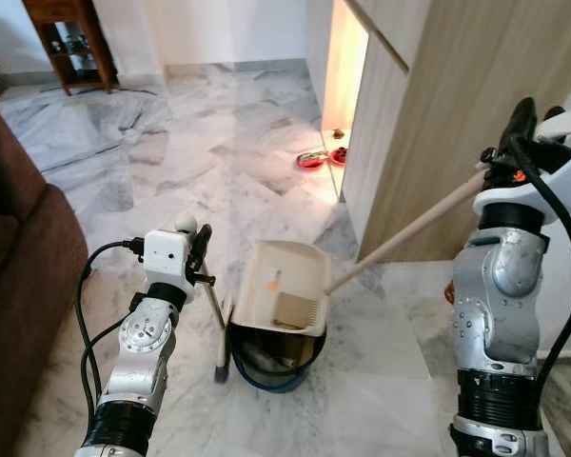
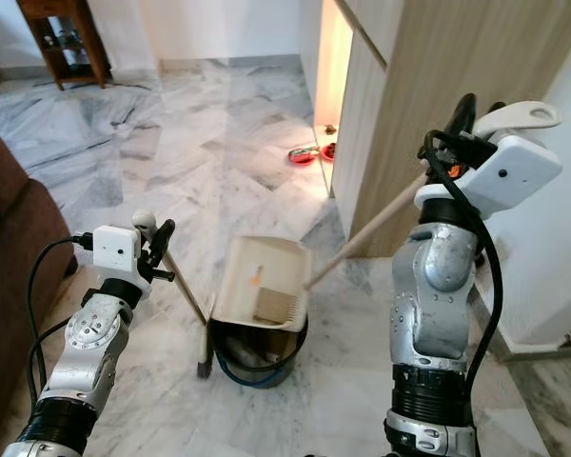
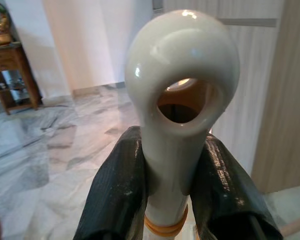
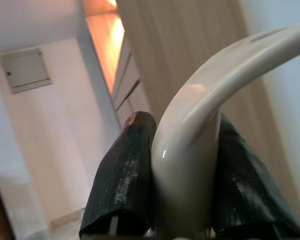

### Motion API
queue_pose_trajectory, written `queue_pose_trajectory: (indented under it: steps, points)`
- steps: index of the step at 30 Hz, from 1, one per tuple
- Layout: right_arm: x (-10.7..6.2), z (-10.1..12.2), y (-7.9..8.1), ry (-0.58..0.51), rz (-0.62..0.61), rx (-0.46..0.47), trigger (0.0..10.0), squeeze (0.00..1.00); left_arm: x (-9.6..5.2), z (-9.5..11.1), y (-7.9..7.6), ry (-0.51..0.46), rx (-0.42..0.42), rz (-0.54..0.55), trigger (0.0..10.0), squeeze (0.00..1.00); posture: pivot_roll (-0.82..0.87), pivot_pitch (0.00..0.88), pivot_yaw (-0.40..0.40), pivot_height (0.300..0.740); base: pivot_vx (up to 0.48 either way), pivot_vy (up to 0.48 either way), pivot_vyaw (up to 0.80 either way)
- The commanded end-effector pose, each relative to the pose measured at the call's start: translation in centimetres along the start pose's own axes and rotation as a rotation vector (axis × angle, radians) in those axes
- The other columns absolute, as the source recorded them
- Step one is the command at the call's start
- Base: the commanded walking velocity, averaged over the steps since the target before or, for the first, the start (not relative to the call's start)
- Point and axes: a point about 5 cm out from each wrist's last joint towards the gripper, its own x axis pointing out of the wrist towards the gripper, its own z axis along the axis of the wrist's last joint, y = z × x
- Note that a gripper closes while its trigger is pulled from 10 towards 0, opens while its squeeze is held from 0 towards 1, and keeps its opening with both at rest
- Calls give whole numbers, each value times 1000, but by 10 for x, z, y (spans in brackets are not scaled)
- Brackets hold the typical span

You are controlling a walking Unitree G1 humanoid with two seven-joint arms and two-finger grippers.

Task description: Sweep floor

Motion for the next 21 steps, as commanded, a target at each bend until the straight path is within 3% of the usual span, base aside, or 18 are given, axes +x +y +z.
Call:
queue_pose_trajectory:
  steps: [1, 14, 19, 21]
  points:
    - [5, 15, 6, -68, 18, 26, 10000, 0, 3, 11, 3, -56, 4, 8, 10000, 0, -32, 38, 23, 740, 0, 0, 0]
    - [6, 28, 12, -142, 46, -18, 10000, 0, -1, 10, 8, -46, 25, 18, 10000, 0, -31, 40, 23, 740, 0, 0, 0]
    - [7, 32, 13, -163, 47, -25, 10000, 0, -12, 7, 19, -30, 58, 45, 10000, 0, -31, 40, 26, 740, 0, 0, 0]
    - [7, 33, 12, -169, 45, -29, 10000, 0, -23, 5, 29, -19, 89, 82, 10000, 0, -27, 41, 25, 740, 0, 0, 0]
